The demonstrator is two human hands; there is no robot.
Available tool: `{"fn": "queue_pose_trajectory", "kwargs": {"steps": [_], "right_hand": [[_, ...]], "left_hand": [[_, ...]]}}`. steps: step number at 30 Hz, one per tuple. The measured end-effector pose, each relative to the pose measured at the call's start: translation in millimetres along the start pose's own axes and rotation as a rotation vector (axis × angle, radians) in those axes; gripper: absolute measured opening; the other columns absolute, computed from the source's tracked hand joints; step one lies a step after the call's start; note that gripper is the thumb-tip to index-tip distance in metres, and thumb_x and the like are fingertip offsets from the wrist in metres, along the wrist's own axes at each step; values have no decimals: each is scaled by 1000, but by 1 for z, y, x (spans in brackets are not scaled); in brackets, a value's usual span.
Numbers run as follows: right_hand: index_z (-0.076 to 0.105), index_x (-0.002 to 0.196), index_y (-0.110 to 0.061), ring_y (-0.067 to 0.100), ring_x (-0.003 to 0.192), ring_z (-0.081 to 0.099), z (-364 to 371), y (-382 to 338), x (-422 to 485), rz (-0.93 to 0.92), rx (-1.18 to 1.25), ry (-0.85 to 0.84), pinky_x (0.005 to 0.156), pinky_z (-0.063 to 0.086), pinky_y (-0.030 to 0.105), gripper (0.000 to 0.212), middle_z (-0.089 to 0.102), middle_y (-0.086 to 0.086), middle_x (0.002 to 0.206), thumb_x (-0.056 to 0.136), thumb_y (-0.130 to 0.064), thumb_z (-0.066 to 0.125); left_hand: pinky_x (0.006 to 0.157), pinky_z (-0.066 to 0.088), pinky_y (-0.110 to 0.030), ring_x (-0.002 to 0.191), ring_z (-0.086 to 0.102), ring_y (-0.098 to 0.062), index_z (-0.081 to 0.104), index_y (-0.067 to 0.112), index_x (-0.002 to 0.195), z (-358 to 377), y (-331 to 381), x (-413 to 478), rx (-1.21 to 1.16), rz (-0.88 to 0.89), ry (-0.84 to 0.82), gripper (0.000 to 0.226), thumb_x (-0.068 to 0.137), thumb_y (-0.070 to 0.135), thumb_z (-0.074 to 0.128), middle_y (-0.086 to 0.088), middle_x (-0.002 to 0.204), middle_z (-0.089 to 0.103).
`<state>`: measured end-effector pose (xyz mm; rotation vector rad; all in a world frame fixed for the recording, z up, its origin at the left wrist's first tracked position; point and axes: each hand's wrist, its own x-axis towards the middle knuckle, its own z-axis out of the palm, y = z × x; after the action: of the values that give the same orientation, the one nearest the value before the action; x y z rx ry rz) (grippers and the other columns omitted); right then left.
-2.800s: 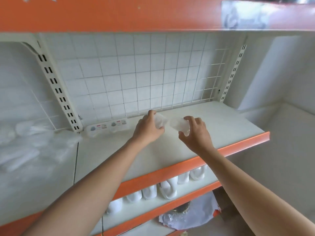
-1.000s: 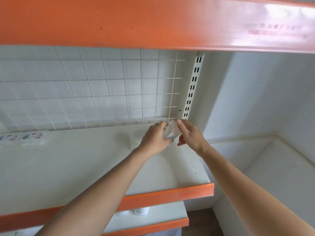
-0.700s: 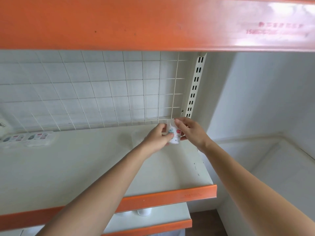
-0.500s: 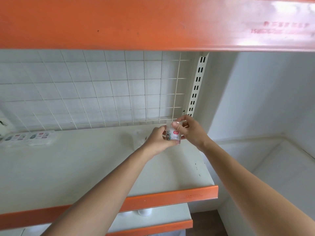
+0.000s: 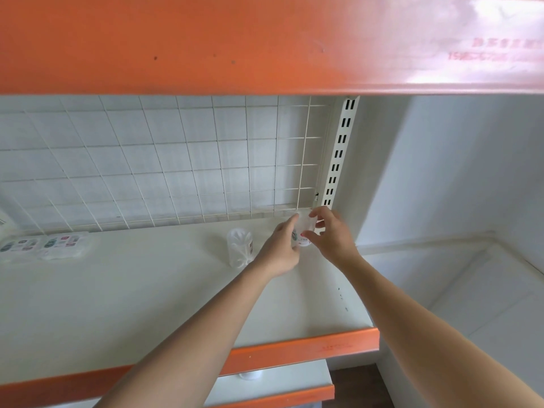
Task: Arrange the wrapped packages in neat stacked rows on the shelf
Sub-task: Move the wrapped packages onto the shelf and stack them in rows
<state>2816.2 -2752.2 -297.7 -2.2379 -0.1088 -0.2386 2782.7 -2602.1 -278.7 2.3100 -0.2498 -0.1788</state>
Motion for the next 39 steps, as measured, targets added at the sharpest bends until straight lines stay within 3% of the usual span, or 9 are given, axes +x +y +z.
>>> {"fn": "queue_pose_trajectory", "kwargs": {"steps": [4,10,15,19,23,28,31,35,39], "right_hand": [[57,113,-20,10,96,56,-1,5,6,-23,-50,9,85,47,24,36,55,0,110,81,-13,74],[53,131,-19,19,116,57,-7,5,15,-13,-135,-54,97,46,31,46,59,5,126,88,-2,54],[41,143,-23,22,124,50,-12,3,13,-12,-248,-111,93,39,27,56,51,5,139,91,-6,51],[34,146,-26,24,122,50,-15,0,9,-29,-280,-101,87,35,24,58,41,3,146,92,-10,50],[32,147,-28,25,137,36,-11,-6,4,-142,-442,-34,106,34,36,58,31,4,153,93,-20,53],[29,149,-27,24,147,13,-1,-14,-3,-238,-589,-39,117,14,42,59,25,3,156,95,-32,52],[28,150,-26,24,148,11,6,-19,-10,-297,-583,-60,119,14,46,62,25,3,156,95,-35,54],[32,149,-22,25,148,15,25,-29,-16,-418,-548,-89,120,16,45,64,29,6,155,92,-34,59],[32,149,-21,25,148,13,41,-40,-22,-500,-532,-138,121,11,41,65,27,6,157,93,-35,59]], "left_hand": [[93,29,-19,142,30,-19,8,26,155,-2,5,11,50,1,-44,73,94,0,37,1,161,15],[93,39,-26,140,33,-23,7,26,155,-9,12,24,92,-6,-63,74,93,-4,34,3,161,13],[93,42,-30,137,36,-26,9,26,155,-13,18,29,97,-6,-68,74,92,-4,34,0,161,16],[82,46,-33,129,43,-29,12,27,154,-15,21,29,103,23,-45,74,91,-1,38,-5,156,24],[102,41,-41,133,38,-31,15,21,153,-28,23,24,221,98,49,70,92,8,47,-12,149,32],[99,39,-42,132,34,-29,35,16,143,-59,8,8,580,101,154,54,94,31,53,-8,140,39],[97,37,-41,129,34,-28,40,19,140,-75,-9,-4,692,-8,103,66,85,49,62,-5,136,41],[86,42,-35,120,44,-28,47,20,132,-85,-30,-15,654,-165,15,67,75,47,71,-5,129,46],[77,46,-29,105,56,-22,55,17,123,-87,-36,-19,412,-130,47,52,77,30,75,0,119,59]]}}
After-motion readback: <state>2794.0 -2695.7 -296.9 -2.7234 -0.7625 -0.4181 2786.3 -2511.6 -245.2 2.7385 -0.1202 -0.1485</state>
